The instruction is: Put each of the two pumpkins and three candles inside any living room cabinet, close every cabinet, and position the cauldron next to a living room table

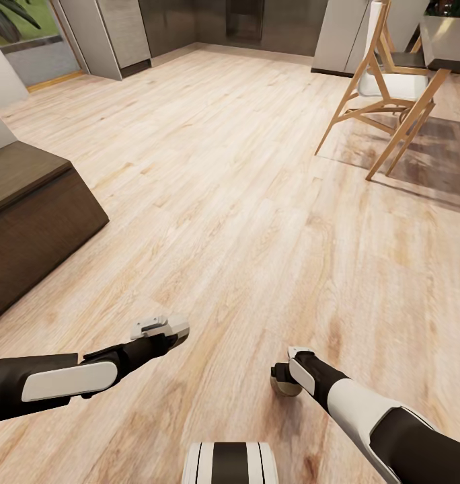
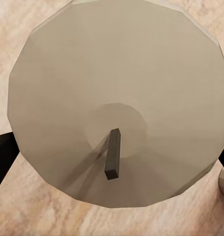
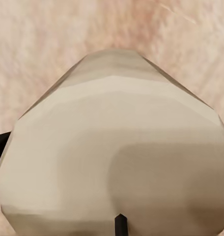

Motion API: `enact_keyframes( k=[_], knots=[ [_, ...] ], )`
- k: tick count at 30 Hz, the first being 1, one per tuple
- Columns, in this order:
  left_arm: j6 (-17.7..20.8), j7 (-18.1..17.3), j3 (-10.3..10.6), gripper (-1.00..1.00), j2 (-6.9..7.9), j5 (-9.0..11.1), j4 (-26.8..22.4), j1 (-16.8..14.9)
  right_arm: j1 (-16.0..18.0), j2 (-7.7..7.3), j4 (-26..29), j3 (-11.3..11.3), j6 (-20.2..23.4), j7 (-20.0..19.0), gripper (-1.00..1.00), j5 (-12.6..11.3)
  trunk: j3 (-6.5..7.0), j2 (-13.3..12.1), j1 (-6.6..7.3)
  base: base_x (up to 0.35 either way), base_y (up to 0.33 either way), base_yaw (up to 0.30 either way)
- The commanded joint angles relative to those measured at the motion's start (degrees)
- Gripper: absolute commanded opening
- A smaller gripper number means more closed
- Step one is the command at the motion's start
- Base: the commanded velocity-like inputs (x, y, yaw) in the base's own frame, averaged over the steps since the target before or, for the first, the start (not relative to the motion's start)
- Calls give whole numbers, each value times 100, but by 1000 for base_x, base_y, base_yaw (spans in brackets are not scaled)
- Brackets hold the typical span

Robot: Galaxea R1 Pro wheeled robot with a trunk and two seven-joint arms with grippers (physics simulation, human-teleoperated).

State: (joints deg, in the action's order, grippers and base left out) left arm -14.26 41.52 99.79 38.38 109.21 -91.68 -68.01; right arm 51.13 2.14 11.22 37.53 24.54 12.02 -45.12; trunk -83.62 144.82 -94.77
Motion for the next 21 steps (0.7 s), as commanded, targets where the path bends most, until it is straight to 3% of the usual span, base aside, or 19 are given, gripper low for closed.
enact_keyframes(
  k=[1,13,21],
  knots=[
    [-33,8,14,-100,2,30,-8,-10,2,-3,11,44,16,47,-100,-68,-4,2,1,0,0,0],
    [-33,18,22,-100,3,30,-8,-10,2,-3,12,44,16,47,-100,-68,-4,2,1,0,0,0],
    [-33,31,23,-100,3,30,-6,-10,2,-3,38,41,-48,57,-100,-65,173,-9,22,0,0,0]
  ],
)
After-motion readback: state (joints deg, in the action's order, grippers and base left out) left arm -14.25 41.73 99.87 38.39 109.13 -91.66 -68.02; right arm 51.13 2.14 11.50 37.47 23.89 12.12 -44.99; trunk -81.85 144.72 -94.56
